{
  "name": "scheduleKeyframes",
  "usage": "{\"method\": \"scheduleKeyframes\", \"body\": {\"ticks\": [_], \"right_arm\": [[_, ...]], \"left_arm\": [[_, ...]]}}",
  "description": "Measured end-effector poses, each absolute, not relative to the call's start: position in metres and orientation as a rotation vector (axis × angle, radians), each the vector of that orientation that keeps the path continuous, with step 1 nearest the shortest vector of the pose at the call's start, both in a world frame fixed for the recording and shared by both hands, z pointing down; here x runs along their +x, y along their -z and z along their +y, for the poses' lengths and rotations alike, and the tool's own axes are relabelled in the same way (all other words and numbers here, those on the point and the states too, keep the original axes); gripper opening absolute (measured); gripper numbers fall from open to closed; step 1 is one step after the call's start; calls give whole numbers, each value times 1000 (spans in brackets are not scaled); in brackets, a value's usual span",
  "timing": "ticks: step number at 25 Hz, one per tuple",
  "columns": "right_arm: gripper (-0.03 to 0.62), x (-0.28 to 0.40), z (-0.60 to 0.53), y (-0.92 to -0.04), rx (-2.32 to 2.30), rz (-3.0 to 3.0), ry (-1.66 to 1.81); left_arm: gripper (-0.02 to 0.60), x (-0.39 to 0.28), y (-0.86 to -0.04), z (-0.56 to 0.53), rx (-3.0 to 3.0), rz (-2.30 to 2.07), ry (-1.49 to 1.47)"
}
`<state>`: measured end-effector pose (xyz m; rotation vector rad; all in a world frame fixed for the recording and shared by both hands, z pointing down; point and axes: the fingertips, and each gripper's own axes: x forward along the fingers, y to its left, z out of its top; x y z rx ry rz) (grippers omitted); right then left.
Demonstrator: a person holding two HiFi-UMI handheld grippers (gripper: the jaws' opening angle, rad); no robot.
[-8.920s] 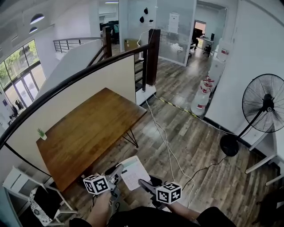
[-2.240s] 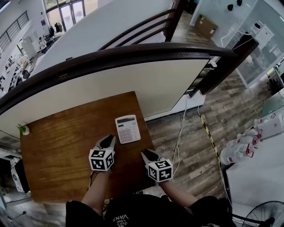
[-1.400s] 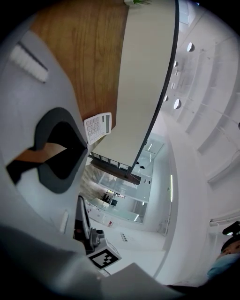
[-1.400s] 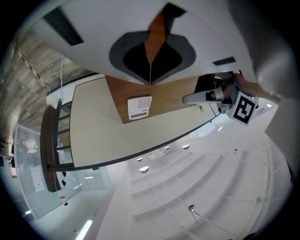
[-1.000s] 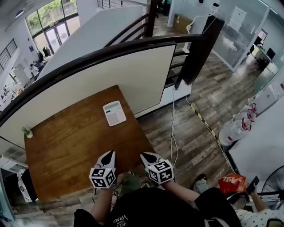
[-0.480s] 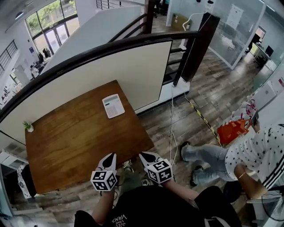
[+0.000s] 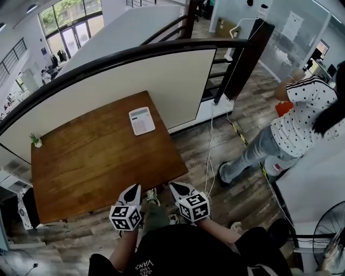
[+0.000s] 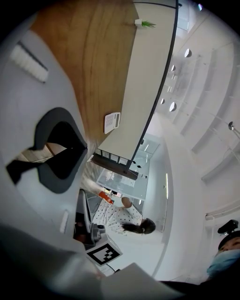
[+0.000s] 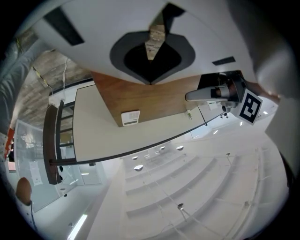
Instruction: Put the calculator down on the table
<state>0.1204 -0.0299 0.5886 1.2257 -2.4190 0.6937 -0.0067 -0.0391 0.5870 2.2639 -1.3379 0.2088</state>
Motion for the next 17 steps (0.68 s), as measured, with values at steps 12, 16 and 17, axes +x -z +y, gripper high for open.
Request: {"method": "scheduleKeyframes", "body": {"ticks": [12, 16, 17], "right_arm": [[12, 103, -17, -593, 1171, -2421, -666], [12, 101, -18, -593, 1169, -2423, -657], [12, 100, -19, -593, 1170, -2424, -654]], "left_arm": [[11, -31, -589, -16, 2216, -1401, -186], [11, -35, -589, -14, 2212, -1409, -184], [11, -36, -589, -14, 2212, -1410, -184]]}}
